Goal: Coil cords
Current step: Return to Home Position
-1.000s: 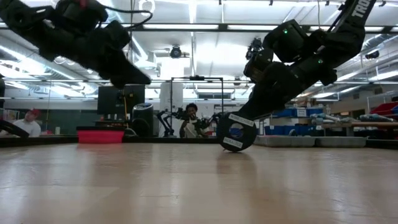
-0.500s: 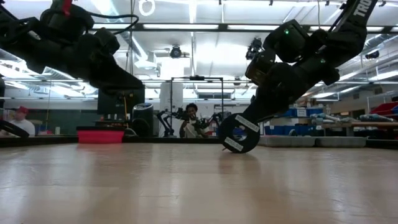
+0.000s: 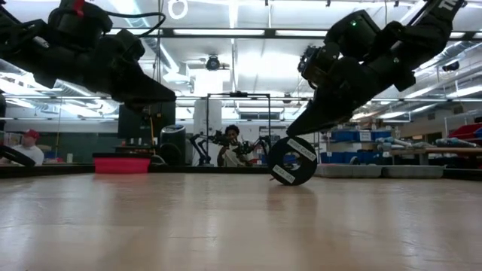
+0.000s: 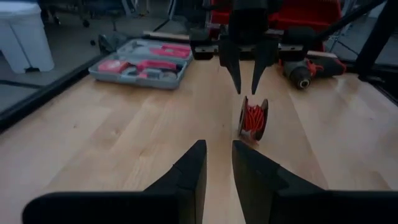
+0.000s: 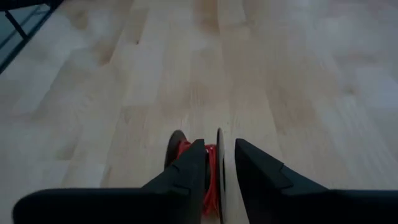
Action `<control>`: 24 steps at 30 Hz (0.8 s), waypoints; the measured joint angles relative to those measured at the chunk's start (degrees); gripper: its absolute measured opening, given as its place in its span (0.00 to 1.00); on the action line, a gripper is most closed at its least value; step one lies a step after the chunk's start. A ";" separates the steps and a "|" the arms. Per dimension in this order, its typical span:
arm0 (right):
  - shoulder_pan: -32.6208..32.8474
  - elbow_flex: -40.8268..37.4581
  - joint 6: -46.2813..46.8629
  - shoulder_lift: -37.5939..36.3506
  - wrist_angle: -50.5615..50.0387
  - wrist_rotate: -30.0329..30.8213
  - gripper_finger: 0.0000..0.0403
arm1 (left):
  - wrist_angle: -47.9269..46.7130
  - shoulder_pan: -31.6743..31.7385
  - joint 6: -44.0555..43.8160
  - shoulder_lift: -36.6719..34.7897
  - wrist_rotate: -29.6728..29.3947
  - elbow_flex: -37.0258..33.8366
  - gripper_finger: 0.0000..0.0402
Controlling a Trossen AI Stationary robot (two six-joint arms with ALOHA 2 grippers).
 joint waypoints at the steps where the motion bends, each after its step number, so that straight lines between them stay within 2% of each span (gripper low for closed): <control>1: 0.00 0.00 -0.02 -0.42 -0.17 -0.03 0.22 | 0.51 0.00 0.28 0.00 -0.02 0.00 0.20; 10: 0.00 0.11 -1.11 -8.76 -3.27 -0.43 0.22 | 4.98 0.00 0.50 0.00 -0.65 0.00 0.20; 16: 0.00 0.11 -3.59 -14.30 -9.30 -0.46 0.22 | 5.53 0.00 0.40 0.00 -0.63 0.02 0.20; 24: 0.00 0.11 -5.87 -25.33 -17.50 -0.49 0.22 | 5.63 -0.04 0.26 0.00 -0.58 0.02 0.20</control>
